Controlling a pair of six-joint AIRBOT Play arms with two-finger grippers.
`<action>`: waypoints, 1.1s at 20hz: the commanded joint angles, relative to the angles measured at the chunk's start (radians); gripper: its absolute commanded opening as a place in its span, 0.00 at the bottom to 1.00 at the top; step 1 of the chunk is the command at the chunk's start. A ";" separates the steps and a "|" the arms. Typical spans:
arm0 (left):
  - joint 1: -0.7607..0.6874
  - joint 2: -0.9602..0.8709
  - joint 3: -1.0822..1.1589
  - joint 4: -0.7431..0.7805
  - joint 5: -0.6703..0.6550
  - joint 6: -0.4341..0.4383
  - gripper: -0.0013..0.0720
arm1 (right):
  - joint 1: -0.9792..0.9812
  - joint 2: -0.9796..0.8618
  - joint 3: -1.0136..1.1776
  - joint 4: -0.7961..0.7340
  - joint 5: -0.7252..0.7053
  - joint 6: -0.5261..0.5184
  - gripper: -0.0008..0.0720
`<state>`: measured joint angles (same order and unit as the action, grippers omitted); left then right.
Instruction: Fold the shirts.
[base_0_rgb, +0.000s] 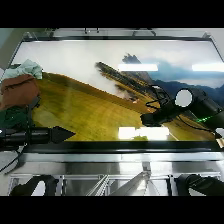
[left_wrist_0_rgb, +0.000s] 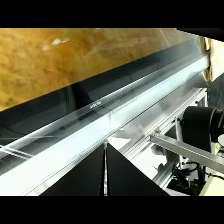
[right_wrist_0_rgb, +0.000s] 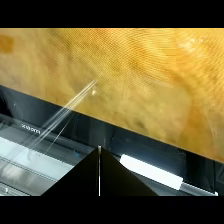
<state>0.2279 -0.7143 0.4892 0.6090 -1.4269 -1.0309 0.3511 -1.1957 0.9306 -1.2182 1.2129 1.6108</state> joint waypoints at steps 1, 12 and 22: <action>0.001 0.005 0.000 -0.001 0.009 -0.003 0.04 | 0.001 0.001 0.000 0.000 -0.001 0.000 0.04; 0.254 -0.388 0.741 0.244 0.266 -0.006 1.00 | 0.001 0.001 0.000 0.000 -0.001 0.000 0.04; 0.176 -1.339 1.660 0.512 0.452 -0.018 1.00 | 0.001 0.000 0.000 0.000 -0.002 0.000 0.04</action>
<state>0.4297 -1.8530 2.0083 1.0164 -1.1404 -1.0397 0.3511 -1.1957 0.9306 -1.2190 1.2114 1.6108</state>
